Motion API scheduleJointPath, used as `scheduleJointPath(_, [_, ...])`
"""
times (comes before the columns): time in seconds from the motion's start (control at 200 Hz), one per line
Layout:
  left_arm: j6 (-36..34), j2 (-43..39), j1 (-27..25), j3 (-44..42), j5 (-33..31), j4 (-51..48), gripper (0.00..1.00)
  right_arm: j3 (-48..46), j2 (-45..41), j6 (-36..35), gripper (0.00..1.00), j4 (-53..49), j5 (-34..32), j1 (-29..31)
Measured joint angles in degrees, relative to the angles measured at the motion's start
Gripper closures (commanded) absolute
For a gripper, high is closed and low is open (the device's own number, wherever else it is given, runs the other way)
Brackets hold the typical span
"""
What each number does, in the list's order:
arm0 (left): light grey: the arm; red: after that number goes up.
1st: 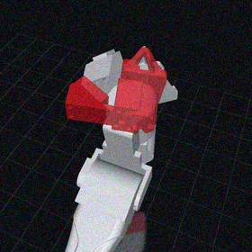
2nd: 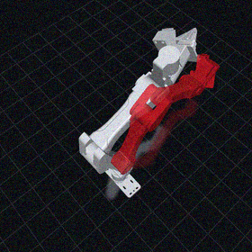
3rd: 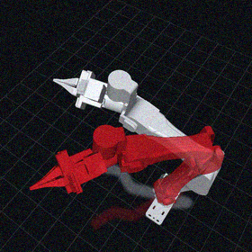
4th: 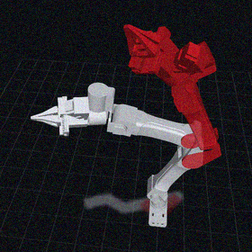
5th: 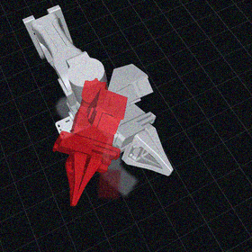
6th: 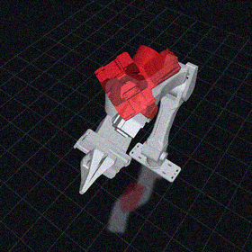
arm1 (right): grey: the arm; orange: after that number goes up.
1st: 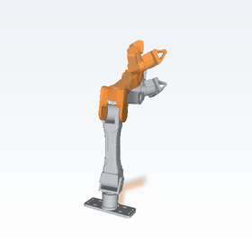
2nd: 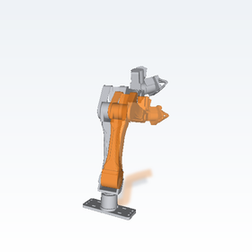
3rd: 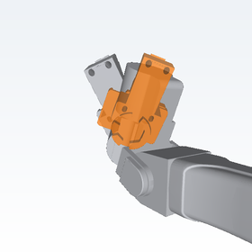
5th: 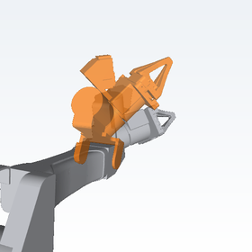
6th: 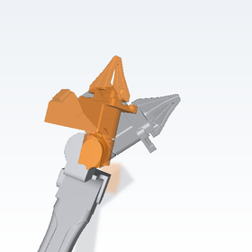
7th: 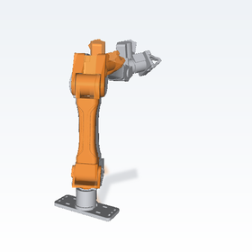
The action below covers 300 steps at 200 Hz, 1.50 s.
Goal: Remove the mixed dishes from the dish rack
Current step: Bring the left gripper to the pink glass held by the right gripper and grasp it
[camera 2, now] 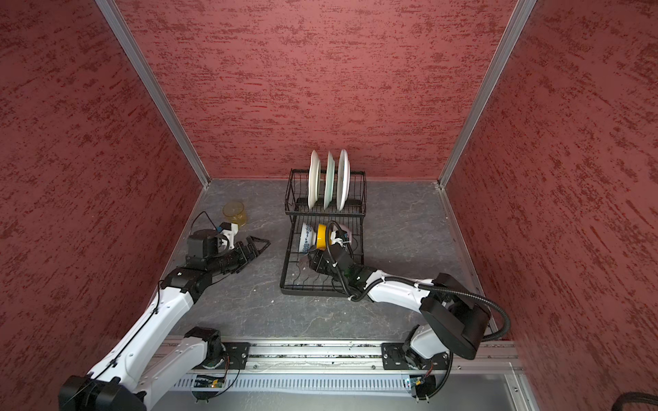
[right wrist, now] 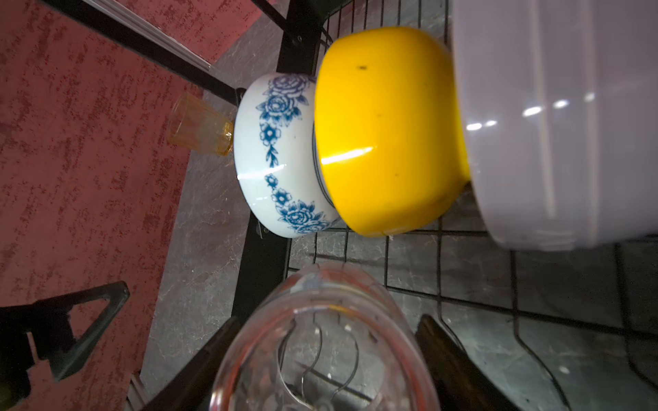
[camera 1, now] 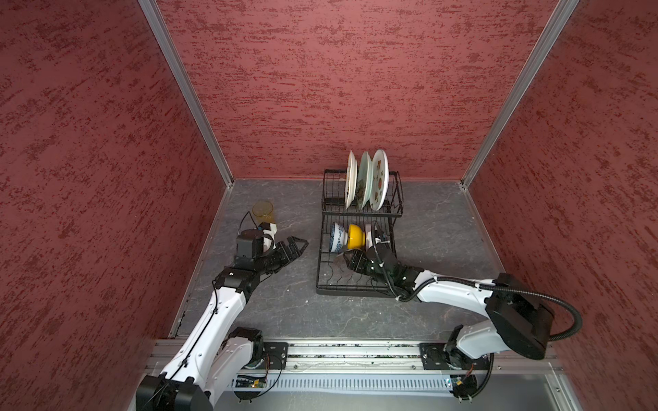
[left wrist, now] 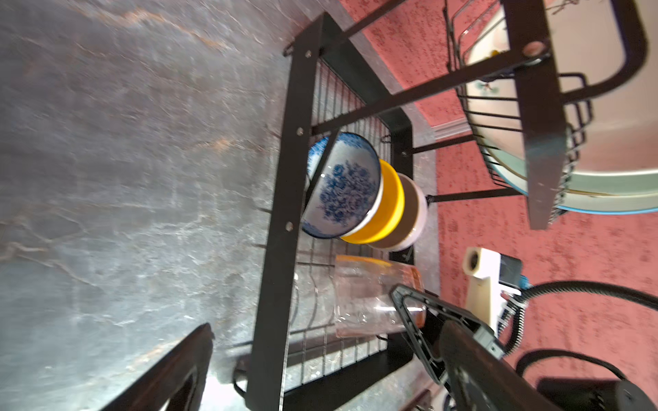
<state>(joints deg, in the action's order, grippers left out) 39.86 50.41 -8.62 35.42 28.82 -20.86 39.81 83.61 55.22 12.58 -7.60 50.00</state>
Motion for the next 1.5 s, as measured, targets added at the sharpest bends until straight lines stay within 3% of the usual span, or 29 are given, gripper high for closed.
scheduleJointPath(0.341, [7.76,-0.02,-2.62,-1.09,5.75,6.99,0.08,0.00,-3.50,2.10,0.45,6.08,2.93,-1.03])
scheduleJointPath(0.666, [14.19,4.57,-7.02,-1.09,7.93,15.67,0.34,-0.87,-4.42,4.94,0.46,11.47,6.45,-2.58])
scheduleJointPath(0.992, [18.95,6.93,-10.32,-1.09,8.74,26.25,0.39,-0.92,-4.44,8.52,0.46,16.63,10.88,-4.79])
scheduleJointPath(1.503, [24.74,12.63,-15.19,-2.56,9.79,41.35,0.54,-2.05,-6.73,10.54,0.46,19.76,14.19,-5.68])
